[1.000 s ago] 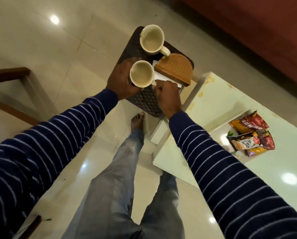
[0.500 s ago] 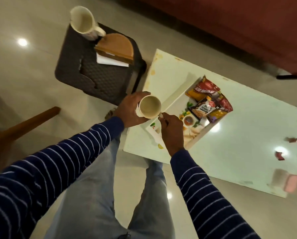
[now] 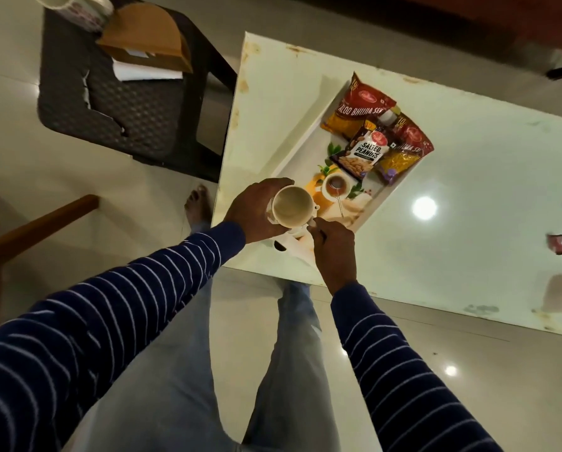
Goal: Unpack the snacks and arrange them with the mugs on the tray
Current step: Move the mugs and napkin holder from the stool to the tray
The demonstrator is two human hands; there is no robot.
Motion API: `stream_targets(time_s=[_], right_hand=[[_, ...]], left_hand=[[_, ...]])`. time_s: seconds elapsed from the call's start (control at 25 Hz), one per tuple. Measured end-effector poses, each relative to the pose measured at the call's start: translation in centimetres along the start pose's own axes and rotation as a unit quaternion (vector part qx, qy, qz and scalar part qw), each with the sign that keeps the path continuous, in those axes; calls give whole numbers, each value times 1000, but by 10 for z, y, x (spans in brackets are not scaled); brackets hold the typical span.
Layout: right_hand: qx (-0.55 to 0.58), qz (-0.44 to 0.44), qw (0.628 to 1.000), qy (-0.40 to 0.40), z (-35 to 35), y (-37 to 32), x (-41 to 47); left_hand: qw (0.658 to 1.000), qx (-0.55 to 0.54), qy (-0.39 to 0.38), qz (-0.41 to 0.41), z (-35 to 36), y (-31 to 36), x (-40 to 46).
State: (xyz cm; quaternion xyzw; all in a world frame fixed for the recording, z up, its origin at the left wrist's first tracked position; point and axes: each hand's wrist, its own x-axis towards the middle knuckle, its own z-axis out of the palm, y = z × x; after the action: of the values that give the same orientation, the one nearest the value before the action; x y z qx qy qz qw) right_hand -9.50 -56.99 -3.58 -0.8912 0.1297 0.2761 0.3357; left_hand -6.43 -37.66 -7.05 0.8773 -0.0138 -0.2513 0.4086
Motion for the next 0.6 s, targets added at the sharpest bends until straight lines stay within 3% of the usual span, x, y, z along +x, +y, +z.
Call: stream_targets(time_s=[0.6], right_hand=[[-6, -5, 1000, -10, 41, 16, 12]], left_hand=[[1000, 1, -6, 1, 6, -31, 5]])
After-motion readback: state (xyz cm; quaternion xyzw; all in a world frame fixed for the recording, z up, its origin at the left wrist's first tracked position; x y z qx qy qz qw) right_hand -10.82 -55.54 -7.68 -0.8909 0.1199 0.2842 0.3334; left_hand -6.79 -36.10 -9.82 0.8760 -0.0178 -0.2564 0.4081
